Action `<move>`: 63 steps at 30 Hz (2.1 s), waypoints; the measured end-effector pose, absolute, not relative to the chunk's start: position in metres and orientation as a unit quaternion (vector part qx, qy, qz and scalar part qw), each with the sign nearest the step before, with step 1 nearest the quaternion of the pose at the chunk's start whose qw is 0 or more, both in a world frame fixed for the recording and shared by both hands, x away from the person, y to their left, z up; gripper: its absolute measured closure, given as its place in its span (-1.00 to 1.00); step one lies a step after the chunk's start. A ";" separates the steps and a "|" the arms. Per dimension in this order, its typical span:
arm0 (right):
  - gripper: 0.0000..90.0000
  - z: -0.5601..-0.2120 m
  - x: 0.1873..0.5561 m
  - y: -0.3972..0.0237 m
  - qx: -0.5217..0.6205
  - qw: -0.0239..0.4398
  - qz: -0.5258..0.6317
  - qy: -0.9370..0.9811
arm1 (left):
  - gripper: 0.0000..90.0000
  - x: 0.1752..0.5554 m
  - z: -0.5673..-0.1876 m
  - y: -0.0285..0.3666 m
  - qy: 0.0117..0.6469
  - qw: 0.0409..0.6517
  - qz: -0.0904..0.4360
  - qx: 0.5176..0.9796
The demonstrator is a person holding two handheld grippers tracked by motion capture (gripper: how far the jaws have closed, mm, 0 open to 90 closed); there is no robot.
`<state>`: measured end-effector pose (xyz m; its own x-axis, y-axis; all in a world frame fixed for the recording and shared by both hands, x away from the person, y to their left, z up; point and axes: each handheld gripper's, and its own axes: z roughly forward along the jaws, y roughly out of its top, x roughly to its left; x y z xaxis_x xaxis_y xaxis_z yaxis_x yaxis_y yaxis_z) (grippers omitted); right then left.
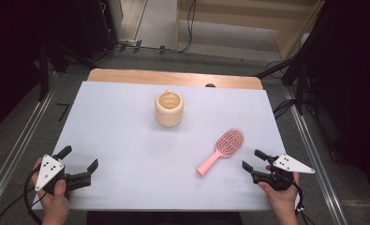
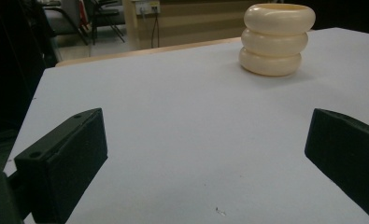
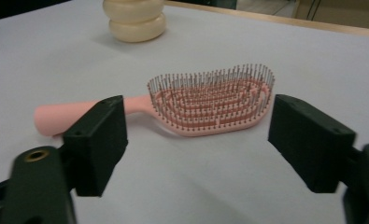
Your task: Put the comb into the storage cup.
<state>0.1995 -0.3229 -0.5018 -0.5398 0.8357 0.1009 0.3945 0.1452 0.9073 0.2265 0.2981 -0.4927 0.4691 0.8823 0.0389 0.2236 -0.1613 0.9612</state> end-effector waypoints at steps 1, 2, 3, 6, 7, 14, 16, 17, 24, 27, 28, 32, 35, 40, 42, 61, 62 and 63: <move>0.00 -0.501 0.199 -0.320 0.418 0.216 0.497 0.729 | -1.00 0.227 -0.493 0.298 0.401 0.508 0.324 0.690; 0.11 -0.500 0.199 -0.317 0.412 0.214 0.494 0.735 | -1.00 0.227 -0.493 0.298 0.401 0.508 0.324 0.690; 0.23 -0.499 0.198 -0.314 0.405 0.208 0.491 0.743 | -1.00 0.227 -0.493 0.298 0.400 0.508 0.324 0.690; 0.50 -0.497 0.197 -0.303 0.390 0.193 0.479 0.762 | -1.00 0.227 -0.493 0.298 0.399 0.508 0.323 0.692; 0.58 -0.496 0.197 -0.300 0.385 0.186 0.478 0.767 | -1.00 0.228 -0.493 0.298 0.400 0.509 0.323 0.690; 0.96 -0.495 0.202 -0.280 0.363 0.155 0.452 0.800 | -1.00 0.228 -0.493 0.296 0.396 0.507 0.323 0.694; 0.96 -0.496 0.204 -0.274 0.358 0.154 0.445 0.806 | -1.00 0.228 -0.493 0.297 0.396 0.507 0.323 0.695; 0.96 -0.496 0.205 -0.271 0.355 0.153 0.443 0.809 | -1.00 0.227 -0.493 0.297 0.395 0.507 0.323 0.694; 0.96 -0.501 0.210 -0.253 0.343 0.137 0.426 0.826 | -1.00 0.227 -0.493 0.295 0.391 0.506 0.324 0.698; 0.96 -0.504 0.212 -0.248 0.339 0.130 0.422 0.831 | -1.00 0.227 -0.493 0.295 0.388 0.504 0.325 0.700; 0.96 -0.504 0.212 -0.248 0.339 0.130 0.422 0.831 | -1.00 0.227 -0.493 0.295 0.388 0.504 0.326 0.700; 0.96 -0.507 0.214 -0.243 0.342 0.123 0.416 0.834 | -1.00 0.227 -0.493 0.295 0.387 0.504 0.325 0.700; 0.96 -0.508 0.216 -0.241 0.341 0.121 0.414 0.836 | -1.00 0.227 -0.493 0.294 0.388 0.503 0.327 0.700; 0.96 -0.511 0.218 -0.237 0.336 0.117 0.409 0.840 | -1.00 0.227 -0.493 0.294 0.387 0.503 0.326 0.700; 0.96 -0.512 0.220 -0.234 0.337 0.116 0.406 0.842 | -1.00 0.227 -0.493 0.294 0.387 0.503 0.326 0.700; 0.96 -0.517 0.237 -0.215 0.335 0.115 0.399 0.846 | -1.00 0.226 -0.494 0.286 0.373 0.486 0.339 0.714; 0.96 -0.517 0.241 -0.212 0.333 0.119 0.398 0.846 | -1.00 0.226 -0.494 0.285 0.371 0.485 0.342 0.715; 0.96 -0.517 0.241 -0.212 0.333 0.119 0.398 0.846 | -1.00 0.226 -0.494 0.285 0.371 0.485 0.342 0.715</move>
<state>0.2405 -0.2116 -0.5172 -0.7499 0.6584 0.0640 0.4693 0.4612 0.7530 0.2260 0.2852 -0.4940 0.4914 0.8612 0.1294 0.1985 -0.2555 0.9462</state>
